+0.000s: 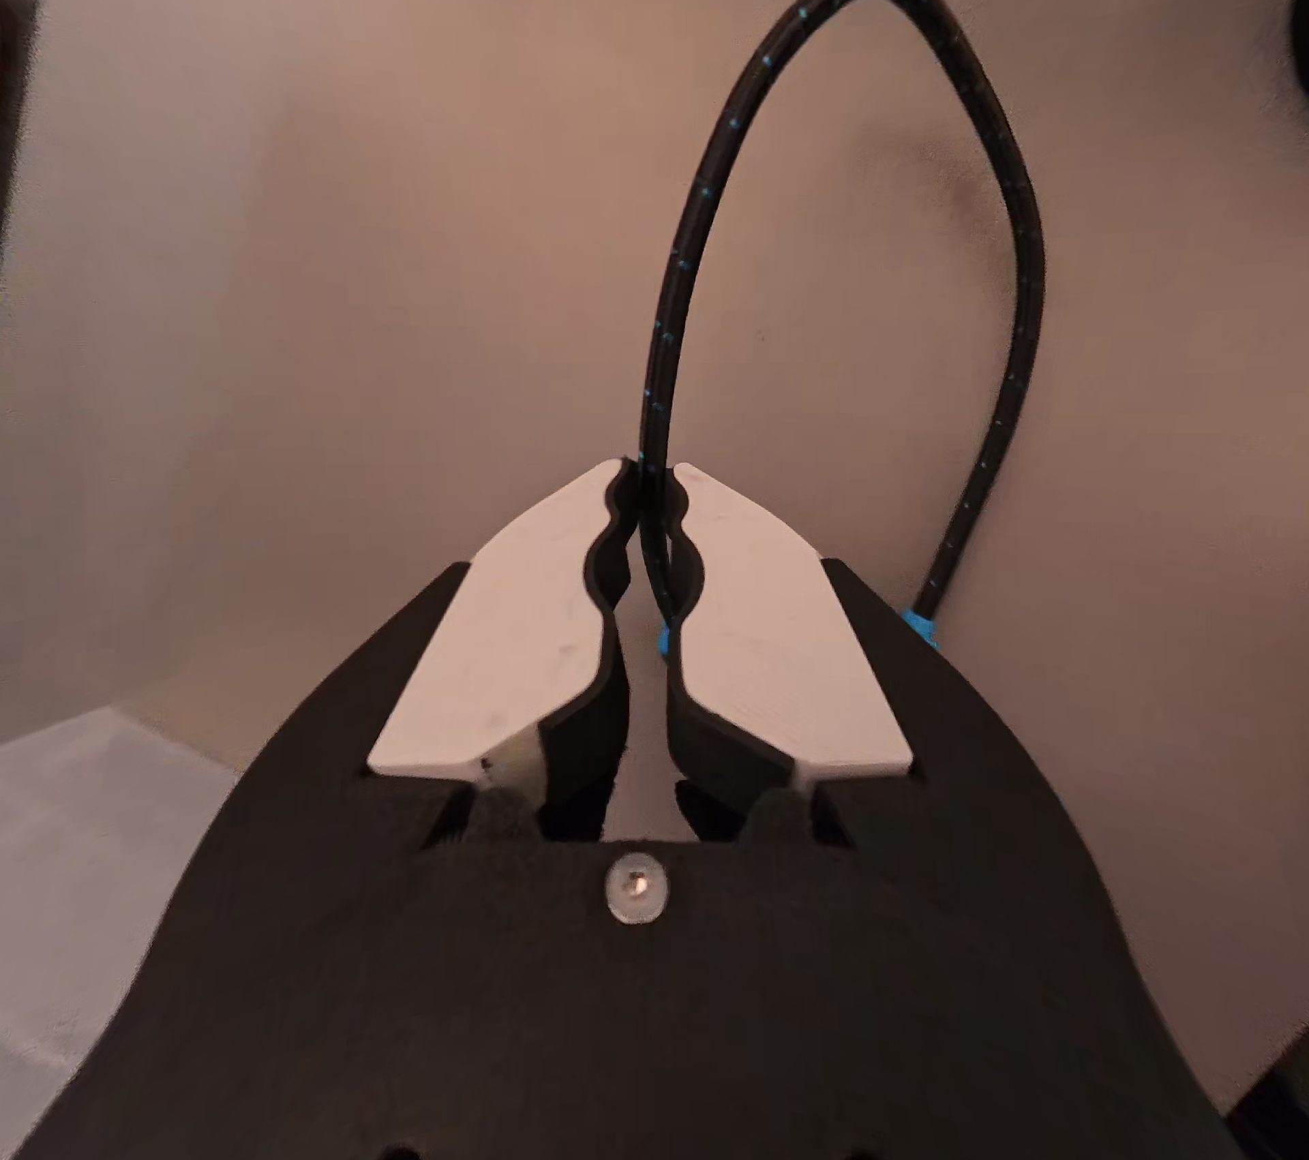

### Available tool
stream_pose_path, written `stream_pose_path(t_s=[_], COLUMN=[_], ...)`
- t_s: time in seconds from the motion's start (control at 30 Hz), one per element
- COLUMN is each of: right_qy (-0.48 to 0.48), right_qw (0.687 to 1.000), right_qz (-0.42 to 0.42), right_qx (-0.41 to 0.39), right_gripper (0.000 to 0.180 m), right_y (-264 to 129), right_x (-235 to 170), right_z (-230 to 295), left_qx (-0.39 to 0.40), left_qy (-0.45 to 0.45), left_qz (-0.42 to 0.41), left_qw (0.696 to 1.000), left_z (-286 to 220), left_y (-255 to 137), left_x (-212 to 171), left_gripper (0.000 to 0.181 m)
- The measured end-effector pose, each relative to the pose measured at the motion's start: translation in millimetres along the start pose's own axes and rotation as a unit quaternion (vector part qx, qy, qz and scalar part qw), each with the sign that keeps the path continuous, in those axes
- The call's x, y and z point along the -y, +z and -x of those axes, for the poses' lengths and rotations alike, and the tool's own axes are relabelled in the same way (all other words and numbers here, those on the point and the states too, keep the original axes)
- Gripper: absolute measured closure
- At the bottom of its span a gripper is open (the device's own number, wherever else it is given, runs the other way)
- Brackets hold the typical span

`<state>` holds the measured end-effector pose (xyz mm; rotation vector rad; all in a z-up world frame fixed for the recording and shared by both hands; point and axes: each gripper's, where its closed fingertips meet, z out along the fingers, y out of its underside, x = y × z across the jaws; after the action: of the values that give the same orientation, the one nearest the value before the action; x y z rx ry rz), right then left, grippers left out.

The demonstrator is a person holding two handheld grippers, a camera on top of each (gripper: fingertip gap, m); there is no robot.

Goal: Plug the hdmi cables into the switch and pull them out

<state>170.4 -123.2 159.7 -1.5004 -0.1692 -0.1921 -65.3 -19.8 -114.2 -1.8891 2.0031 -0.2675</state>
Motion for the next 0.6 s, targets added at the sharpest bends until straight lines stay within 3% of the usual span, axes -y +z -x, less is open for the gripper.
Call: stream_pose_path(t_s=[0.17,0.3,0.4,0.47,0.6], right_qy=[-0.002,-0.001,-0.005,-0.009,-0.003], right_qw=[1.000,1.000,1.000,1.000,1.000], right_qz=[0.014,0.015,0.016,0.016,0.002], right_qx=[0.003,0.000,0.001,-0.001,0.000], right_gripper=[0.120,0.120,0.120,0.120,0.120], right_y=[3,4,3,2,1], right_x=[-7,-8,-8,-7,-3], right_z=[-1,-3,-2,-2,-4], left_qx=[-0.036,0.002,0.071,0.180,0.354], left_qy=[-0.026,-0.052,-0.074,-0.111,-0.266], left_qz=[-0.025,-0.073,-0.109,-0.122,-0.091], left_qw=[0.999,0.996,0.989,0.970,0.892], left_z=[0,20,55,105,214], left_y=[26,3,-49,-100,-195], left_x=[5,4,-12,-42,-156], left_gripper=[0.175,0.158,0.151,0.147,0.139])
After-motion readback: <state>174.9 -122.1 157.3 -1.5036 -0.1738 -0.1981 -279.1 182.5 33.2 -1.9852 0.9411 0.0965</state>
